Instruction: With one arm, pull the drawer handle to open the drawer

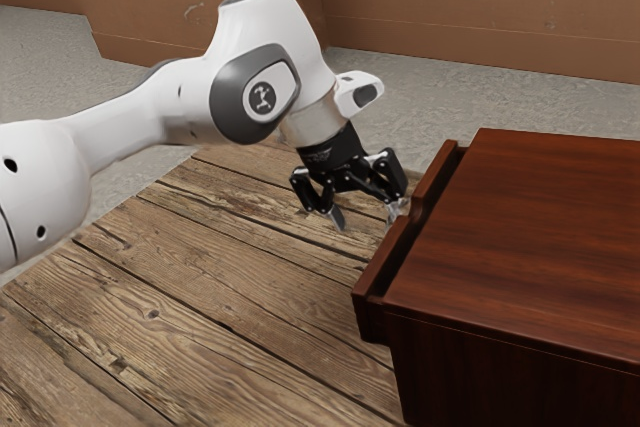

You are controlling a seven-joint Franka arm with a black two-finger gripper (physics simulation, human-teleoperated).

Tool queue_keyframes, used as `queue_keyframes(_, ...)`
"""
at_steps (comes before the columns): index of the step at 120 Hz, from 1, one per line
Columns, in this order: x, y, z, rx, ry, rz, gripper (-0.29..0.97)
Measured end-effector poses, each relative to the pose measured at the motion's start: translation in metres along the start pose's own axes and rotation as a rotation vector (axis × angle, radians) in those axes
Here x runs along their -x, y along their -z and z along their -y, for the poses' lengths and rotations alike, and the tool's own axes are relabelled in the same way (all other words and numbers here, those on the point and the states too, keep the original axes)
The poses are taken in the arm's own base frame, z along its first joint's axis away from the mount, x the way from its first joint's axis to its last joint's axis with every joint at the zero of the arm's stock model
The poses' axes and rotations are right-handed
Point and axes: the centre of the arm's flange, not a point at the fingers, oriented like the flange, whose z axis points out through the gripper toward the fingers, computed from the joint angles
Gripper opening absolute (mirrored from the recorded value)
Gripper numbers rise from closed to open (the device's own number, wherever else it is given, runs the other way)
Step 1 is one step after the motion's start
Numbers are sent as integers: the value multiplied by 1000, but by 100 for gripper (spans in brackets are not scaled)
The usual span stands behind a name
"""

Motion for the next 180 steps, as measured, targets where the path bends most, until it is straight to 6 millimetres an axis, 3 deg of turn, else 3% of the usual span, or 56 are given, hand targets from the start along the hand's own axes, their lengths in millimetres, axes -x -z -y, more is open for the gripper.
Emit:
queue_keyframes(119,-18,23,111,-59,-15,33,59)
queue_keyframes(142,-17,37,116,-43,-33,16,59)
queue_keyframes(156,-12,48,105,-21,-60,3,60)
queue_keyframes(180,-1,88,96,41,-87,-51,64)
